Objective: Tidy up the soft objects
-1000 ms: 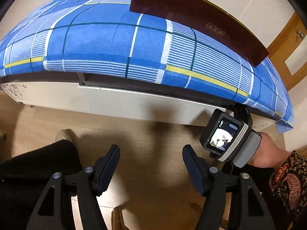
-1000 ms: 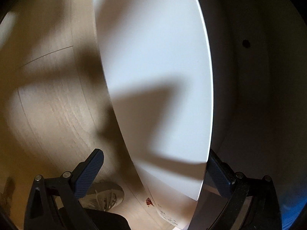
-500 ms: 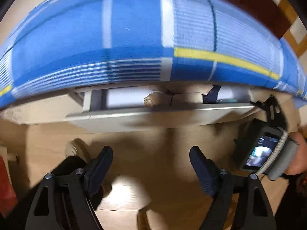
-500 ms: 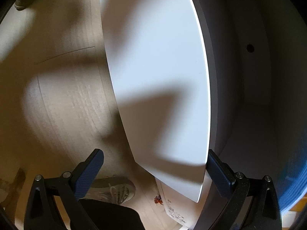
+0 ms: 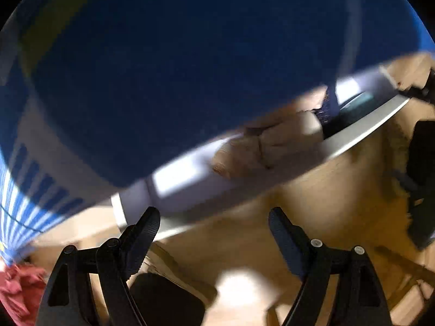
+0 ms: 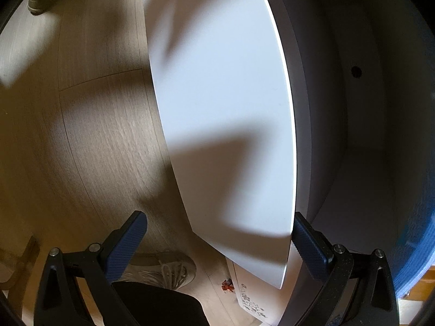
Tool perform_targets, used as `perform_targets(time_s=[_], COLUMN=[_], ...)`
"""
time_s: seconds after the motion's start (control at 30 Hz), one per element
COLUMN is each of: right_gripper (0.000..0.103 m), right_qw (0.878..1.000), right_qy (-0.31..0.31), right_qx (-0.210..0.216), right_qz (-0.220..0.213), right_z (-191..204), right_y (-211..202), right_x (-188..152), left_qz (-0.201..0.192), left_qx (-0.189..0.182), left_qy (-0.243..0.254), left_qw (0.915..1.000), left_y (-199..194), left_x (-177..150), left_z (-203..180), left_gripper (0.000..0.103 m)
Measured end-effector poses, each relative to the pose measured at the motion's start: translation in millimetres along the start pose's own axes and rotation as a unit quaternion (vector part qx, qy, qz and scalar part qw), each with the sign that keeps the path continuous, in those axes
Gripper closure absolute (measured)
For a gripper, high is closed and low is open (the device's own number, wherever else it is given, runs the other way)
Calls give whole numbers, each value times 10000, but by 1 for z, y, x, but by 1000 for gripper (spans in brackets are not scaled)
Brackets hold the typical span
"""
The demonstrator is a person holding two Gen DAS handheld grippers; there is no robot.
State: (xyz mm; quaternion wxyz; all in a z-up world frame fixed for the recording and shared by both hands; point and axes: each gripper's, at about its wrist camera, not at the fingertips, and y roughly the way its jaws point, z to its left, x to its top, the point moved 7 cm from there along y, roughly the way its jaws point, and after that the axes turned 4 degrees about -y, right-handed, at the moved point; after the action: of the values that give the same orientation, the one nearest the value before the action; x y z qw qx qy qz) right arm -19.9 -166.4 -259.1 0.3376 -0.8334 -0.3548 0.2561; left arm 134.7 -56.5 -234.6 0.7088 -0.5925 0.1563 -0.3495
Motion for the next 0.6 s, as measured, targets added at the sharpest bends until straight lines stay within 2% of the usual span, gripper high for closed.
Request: perform_targets(time_s=[0.07,0.17,0.33,0.43,0.6], right_gripper=[0,0,0,0,0], right_qw=[10000,10000,10000,10000,10000], right_qy=[7,4,28,30,6], right_qx=[2,9,45,63,71], right_qz=[-5,-27,-49,-59,-57], right_z=[-2,-2,1,0,-3], right_y=[-4,-4,1,0,4], right_x=[-2,-3,-5,-6,-4], left_qz=[-31,-57,-121,-173,-226], left_qx=[137,56,354,436,453], left_qy=[36,-78,277,302,324], left_qw=[9999,9999,9989,9984,9982], left_y=[8,16,28,30,24], left_x=[3,6,5,5,-10], left_z=[4,9,6,8,-4], left_gripper=[20,19,18,18,15])
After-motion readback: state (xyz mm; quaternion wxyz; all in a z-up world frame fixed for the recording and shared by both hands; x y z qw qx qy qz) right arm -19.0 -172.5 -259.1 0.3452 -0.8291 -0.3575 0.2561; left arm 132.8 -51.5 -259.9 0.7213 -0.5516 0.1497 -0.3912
